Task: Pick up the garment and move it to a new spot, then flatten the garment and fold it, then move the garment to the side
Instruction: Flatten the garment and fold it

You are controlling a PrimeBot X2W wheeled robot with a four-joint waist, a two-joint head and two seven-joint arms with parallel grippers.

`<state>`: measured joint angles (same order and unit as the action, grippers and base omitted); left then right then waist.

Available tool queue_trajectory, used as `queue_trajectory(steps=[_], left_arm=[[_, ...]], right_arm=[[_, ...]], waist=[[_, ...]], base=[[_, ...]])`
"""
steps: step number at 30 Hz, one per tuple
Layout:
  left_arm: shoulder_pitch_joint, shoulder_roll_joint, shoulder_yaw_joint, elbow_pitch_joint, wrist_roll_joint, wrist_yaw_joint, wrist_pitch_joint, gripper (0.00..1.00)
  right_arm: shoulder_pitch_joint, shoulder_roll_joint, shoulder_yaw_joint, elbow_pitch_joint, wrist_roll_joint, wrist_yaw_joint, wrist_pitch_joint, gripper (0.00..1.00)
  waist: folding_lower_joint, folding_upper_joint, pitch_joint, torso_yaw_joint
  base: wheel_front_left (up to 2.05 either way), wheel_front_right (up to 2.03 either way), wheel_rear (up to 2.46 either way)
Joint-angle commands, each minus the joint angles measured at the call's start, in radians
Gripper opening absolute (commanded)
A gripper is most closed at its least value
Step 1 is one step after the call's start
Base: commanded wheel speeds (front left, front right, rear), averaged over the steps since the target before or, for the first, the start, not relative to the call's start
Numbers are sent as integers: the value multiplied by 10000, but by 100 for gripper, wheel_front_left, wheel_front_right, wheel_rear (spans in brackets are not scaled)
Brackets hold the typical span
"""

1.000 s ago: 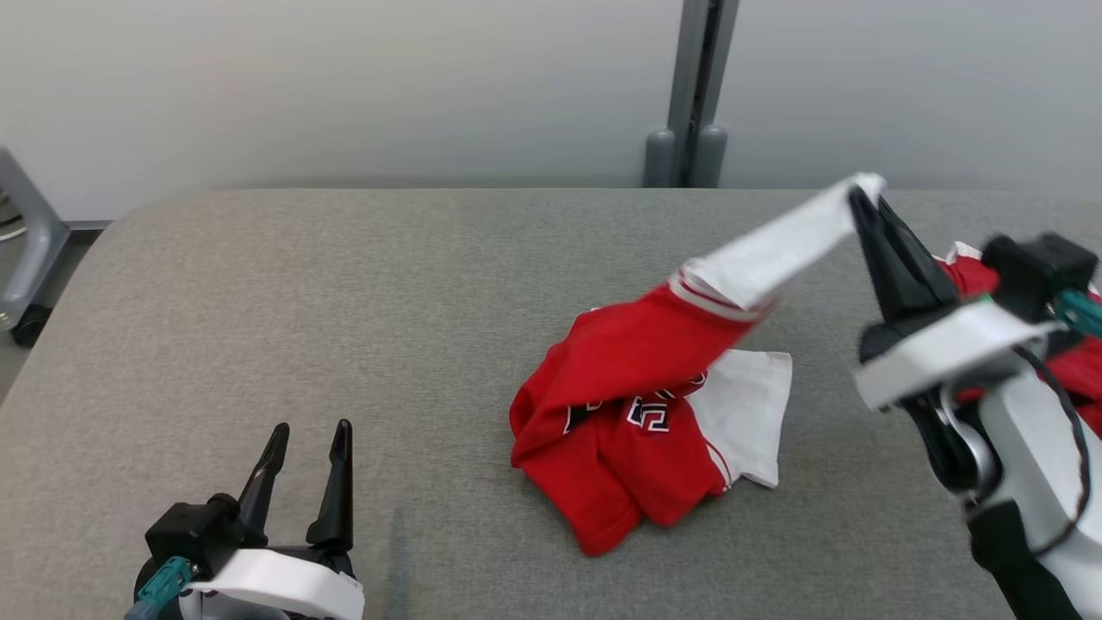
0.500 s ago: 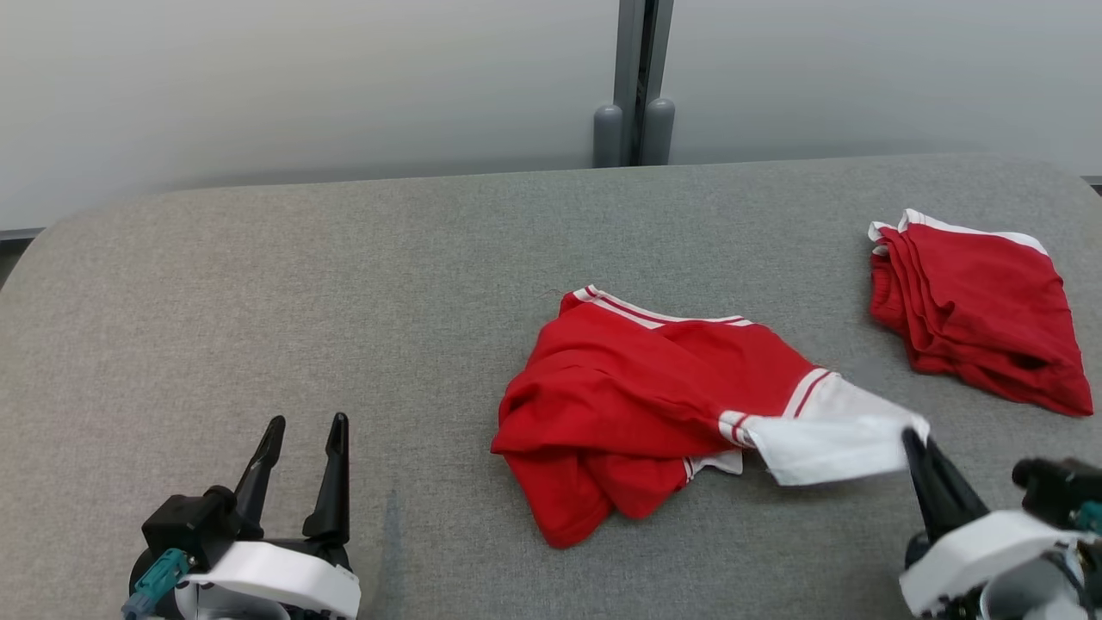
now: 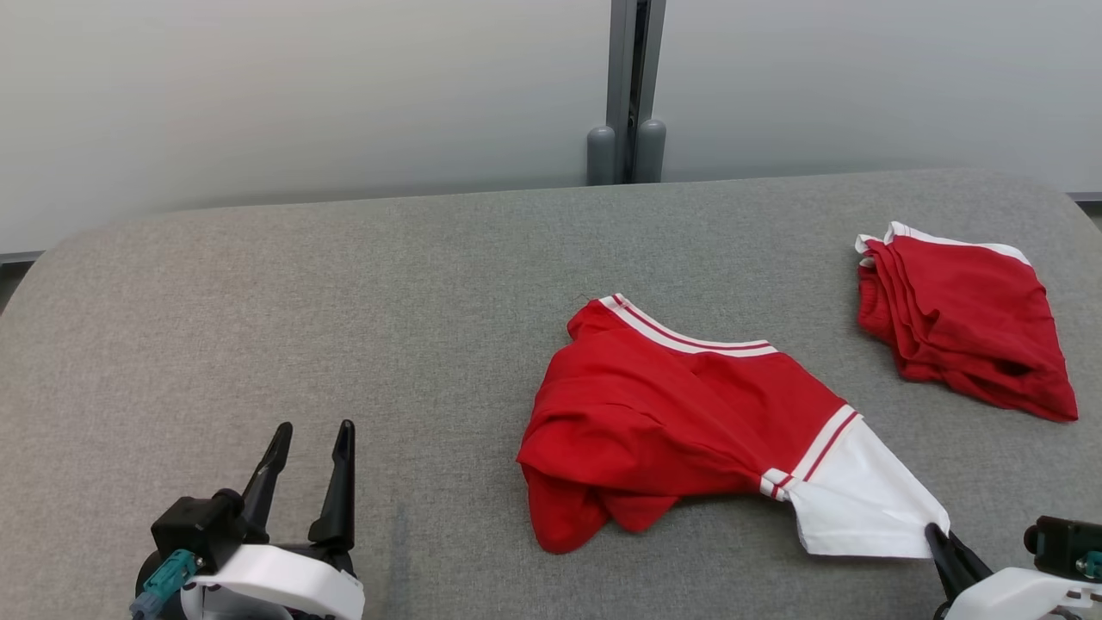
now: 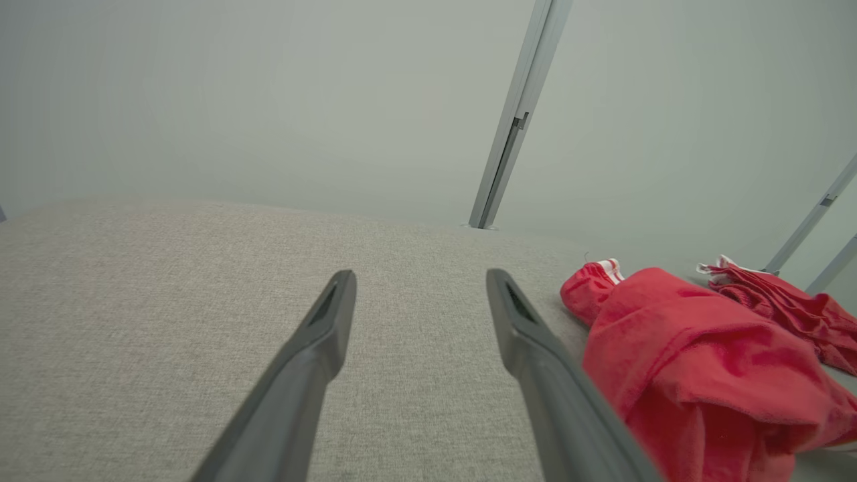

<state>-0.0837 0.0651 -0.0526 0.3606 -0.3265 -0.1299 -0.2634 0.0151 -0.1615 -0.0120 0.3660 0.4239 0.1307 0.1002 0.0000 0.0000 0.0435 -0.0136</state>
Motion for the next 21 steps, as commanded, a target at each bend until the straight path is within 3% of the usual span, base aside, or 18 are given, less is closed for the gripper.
queue_trajectory(steps=[1, 5, 14, 18, 21], left_arm=[[41, 57, -36, 23, -42, -13, -12, 100], [40, 84, -112, 93, -79, -14, -12, 100], [-106, 206, -246, 231, -160, -13, -12, 100], [-195, 408, -1103, 428, -690, -13, 512, 100], [-376, 962, -2337, 332, -1369, -13, 1396, 100]], right_arm=[[99, 89, -212, -112, -154, 1, 148, 100], [3, 328, -481, -633, -324, 1, 116, 100], [-329, 635, -718, -2640, -654, 1, -1091, 100], [-408, 786, -527, -2896, -710, 1, -1537, 100], [-418, 877, -402, -2762, -727, 1, -1751, 100]], waist=[[0, 0, -26, -14], [0, 0, -75, -71], [0, 0, -183, -232], [0, 0, -271, -260], [0, 0, -297, -300]], base=[[0, 0, 0], [0, 0, 0], [0, 0, 0], [0, 0, 0], [0, 0, 0]])
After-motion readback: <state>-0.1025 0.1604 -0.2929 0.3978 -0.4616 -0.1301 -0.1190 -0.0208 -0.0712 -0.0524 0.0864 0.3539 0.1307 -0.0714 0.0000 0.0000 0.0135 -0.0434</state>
